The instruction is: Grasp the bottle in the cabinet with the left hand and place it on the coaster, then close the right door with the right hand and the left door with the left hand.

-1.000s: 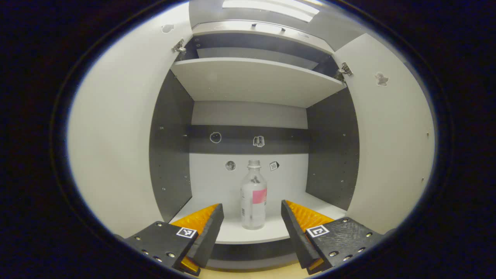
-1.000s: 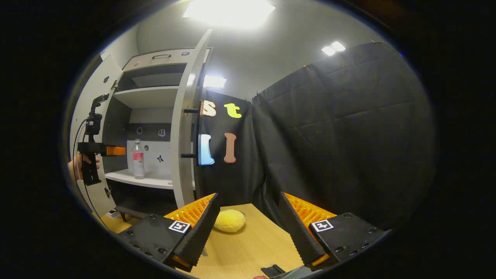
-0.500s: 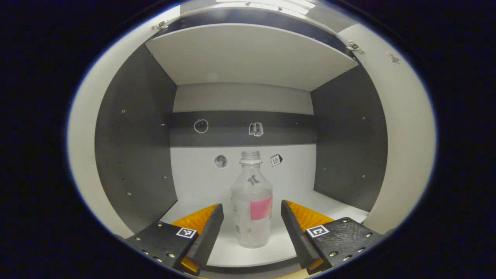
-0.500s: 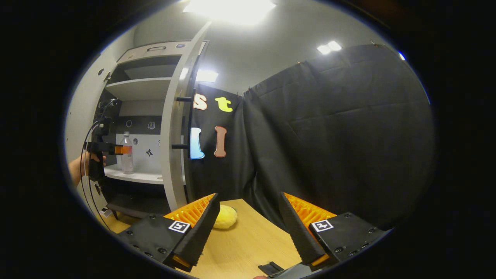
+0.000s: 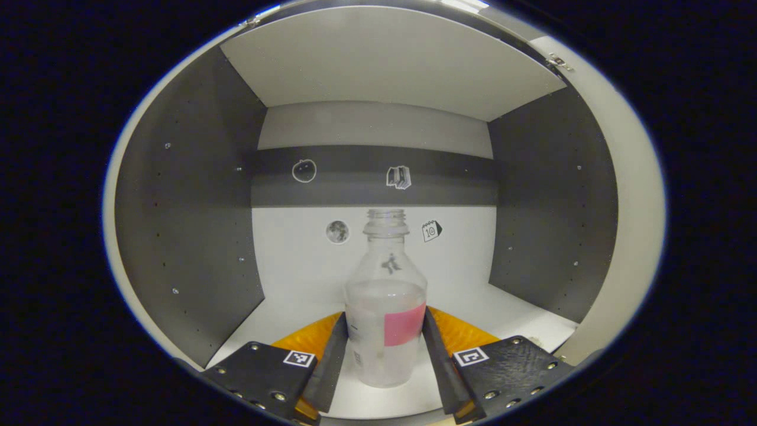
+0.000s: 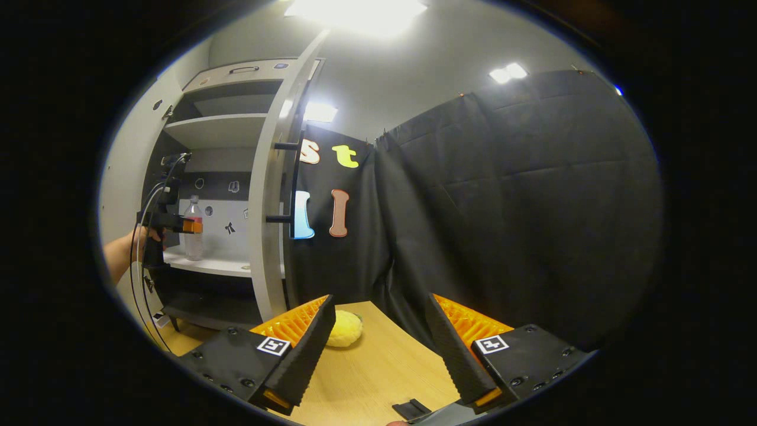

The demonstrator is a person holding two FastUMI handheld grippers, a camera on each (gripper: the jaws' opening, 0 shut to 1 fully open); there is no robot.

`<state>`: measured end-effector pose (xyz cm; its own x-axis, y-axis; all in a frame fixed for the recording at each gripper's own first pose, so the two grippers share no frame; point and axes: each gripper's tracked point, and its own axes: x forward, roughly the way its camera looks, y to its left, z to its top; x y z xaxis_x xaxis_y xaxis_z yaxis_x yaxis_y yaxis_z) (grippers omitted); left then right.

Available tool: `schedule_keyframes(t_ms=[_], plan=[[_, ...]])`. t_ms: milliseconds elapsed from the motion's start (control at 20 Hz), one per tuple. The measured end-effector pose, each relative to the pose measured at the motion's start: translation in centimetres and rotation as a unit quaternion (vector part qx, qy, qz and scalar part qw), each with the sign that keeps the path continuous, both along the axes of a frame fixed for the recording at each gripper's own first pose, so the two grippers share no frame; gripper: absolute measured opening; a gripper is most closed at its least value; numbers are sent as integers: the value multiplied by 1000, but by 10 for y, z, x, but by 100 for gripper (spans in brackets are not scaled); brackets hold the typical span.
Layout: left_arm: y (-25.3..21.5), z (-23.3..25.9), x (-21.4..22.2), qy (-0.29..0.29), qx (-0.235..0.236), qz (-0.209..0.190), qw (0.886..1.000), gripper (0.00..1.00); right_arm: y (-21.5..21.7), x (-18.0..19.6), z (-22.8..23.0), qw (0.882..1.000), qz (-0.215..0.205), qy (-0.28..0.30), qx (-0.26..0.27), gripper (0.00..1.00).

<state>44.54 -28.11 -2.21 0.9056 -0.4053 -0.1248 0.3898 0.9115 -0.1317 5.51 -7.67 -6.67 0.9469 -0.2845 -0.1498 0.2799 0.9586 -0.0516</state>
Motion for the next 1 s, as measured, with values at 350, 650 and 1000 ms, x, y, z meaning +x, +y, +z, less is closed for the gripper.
schedule_keyframes(t_ms=[350, 650, 1000], plan=[[23, 29, -52, -27, -27, 11, 999, 70, 3, -5, 2, 999, 31, -1, 10, 98], [39, 41, -115, -51, -40, 10, 998, 70, 6, -14, 2, 998, 67, 2, 17, 98], [50, 17, -188, -52, -40, 20, 998, 69, 7, -27, -1, 994, 106, 11, 24, 97]])
